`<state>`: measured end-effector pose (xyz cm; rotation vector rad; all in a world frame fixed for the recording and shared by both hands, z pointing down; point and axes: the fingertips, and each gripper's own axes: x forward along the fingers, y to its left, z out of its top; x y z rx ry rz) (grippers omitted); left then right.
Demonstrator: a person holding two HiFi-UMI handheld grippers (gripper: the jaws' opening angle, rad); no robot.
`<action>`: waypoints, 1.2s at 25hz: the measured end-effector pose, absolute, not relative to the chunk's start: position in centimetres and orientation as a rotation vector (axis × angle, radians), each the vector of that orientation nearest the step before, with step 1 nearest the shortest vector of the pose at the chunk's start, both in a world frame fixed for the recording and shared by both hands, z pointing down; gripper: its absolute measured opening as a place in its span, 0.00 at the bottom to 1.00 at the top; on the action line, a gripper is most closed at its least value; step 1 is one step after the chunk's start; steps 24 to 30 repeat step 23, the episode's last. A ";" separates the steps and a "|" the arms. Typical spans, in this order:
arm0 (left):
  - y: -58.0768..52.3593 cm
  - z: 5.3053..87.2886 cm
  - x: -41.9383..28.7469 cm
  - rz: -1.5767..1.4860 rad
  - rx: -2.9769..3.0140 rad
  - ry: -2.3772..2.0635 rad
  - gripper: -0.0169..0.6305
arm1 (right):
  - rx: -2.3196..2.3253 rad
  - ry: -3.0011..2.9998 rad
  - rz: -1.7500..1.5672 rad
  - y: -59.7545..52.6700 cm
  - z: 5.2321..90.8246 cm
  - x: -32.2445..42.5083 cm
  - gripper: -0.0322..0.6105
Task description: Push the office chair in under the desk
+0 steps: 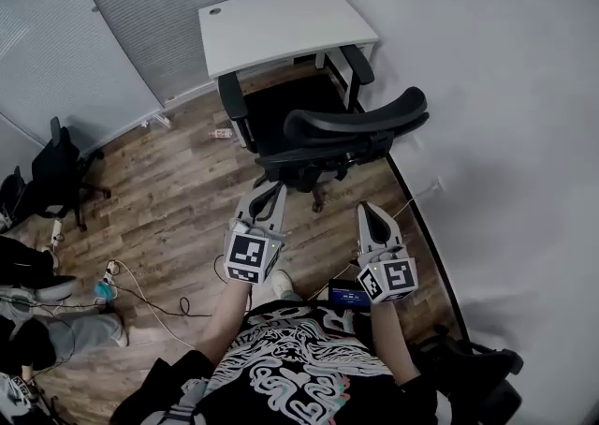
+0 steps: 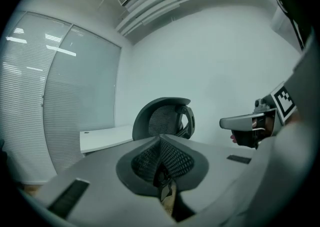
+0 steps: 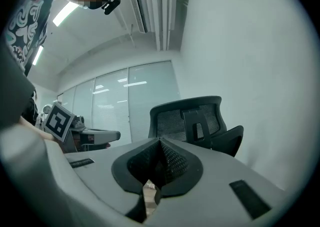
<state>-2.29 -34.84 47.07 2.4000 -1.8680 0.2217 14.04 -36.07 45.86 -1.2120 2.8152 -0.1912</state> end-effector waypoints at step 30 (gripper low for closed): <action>-32.7 46.2 -1.1 0.306 2.369 -2.005 0.05 | -1.071 2.845 -0.196 -34.4 45.2 14.2 0.07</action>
